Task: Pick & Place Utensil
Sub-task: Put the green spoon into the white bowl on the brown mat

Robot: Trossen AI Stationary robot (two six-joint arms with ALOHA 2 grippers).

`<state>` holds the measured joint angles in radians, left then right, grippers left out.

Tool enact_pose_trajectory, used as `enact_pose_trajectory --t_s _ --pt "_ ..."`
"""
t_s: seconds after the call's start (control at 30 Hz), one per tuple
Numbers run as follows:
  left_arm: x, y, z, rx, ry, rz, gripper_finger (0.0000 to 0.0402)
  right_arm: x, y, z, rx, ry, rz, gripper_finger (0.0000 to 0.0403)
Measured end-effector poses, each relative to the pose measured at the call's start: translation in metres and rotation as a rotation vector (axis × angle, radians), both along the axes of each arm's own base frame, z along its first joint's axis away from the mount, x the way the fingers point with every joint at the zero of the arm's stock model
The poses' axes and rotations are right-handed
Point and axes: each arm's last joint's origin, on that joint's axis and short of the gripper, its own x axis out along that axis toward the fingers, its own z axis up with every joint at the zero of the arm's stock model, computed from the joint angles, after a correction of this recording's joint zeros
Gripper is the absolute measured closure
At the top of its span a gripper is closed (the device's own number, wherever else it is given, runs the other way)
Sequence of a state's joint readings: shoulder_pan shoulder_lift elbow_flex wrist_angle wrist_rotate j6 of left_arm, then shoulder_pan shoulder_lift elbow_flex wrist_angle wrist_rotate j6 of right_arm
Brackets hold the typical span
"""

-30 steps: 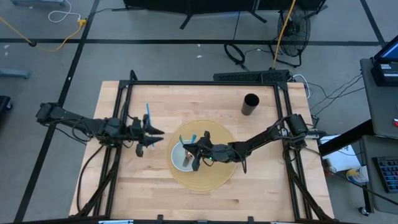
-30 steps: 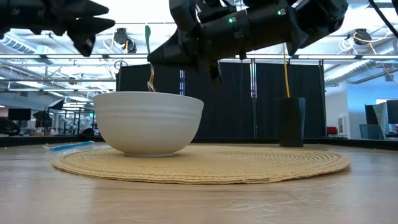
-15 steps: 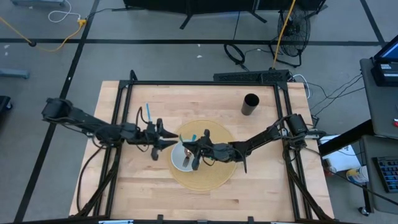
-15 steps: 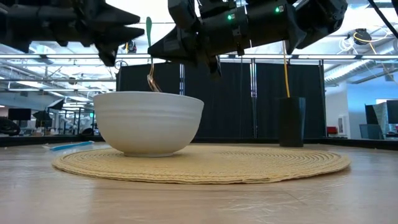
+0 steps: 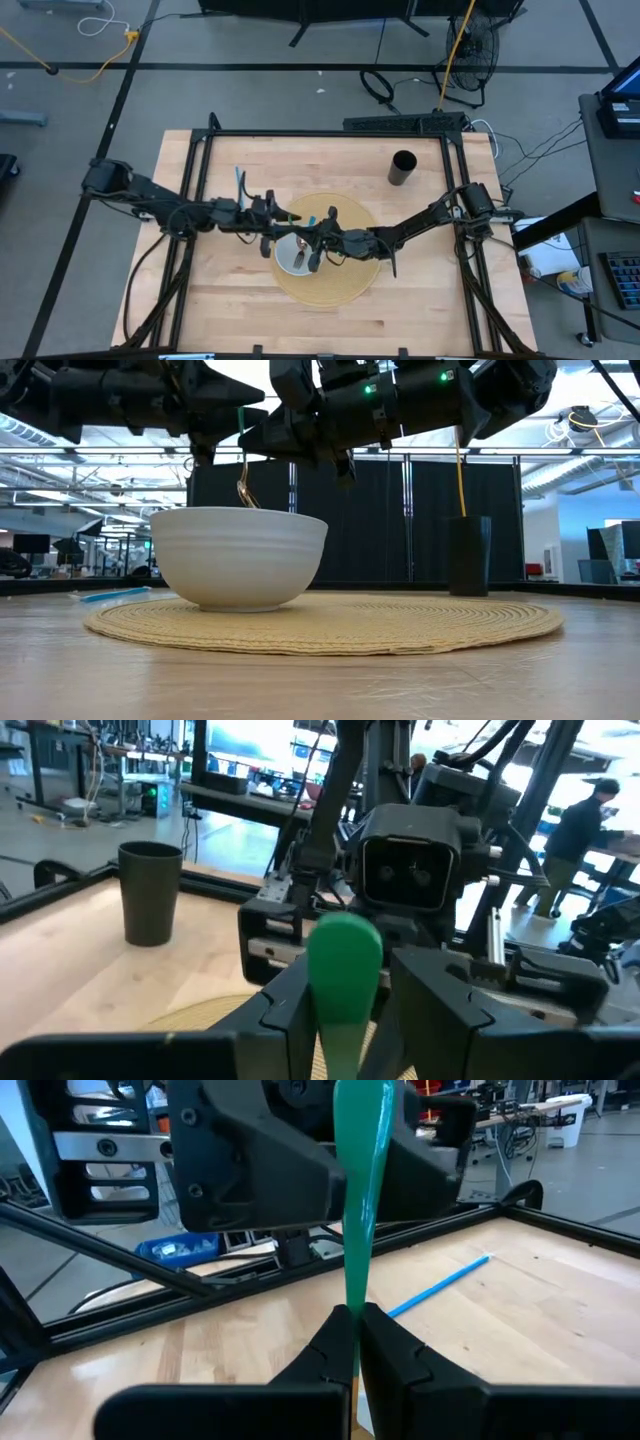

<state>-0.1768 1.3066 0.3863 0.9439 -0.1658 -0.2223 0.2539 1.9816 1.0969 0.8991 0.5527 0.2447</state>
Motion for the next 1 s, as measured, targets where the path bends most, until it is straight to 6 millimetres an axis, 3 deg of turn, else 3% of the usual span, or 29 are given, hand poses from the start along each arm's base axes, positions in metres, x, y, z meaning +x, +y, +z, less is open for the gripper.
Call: enact_pose_trajectory --t_s 0.13,0.47,1.0 --pt "0.003 0.000 0.001 0.019 0.003 0.004 0.0285 0.000 0.000 -0.001 -0.008 0.014 0.001 0.0403" --pt "0.003 0.000 0.000 0.039 0.013 0.011 0.0385 -0.004 0.006 -0.001 -0.071 0.030 -0.095 0.0400" --pt "0.003 0.000 -0.002 0.061 0.029 0.005 0.0399 -0.005 0.012 0.000 -0.105 0.033 -0.110 0.0401"
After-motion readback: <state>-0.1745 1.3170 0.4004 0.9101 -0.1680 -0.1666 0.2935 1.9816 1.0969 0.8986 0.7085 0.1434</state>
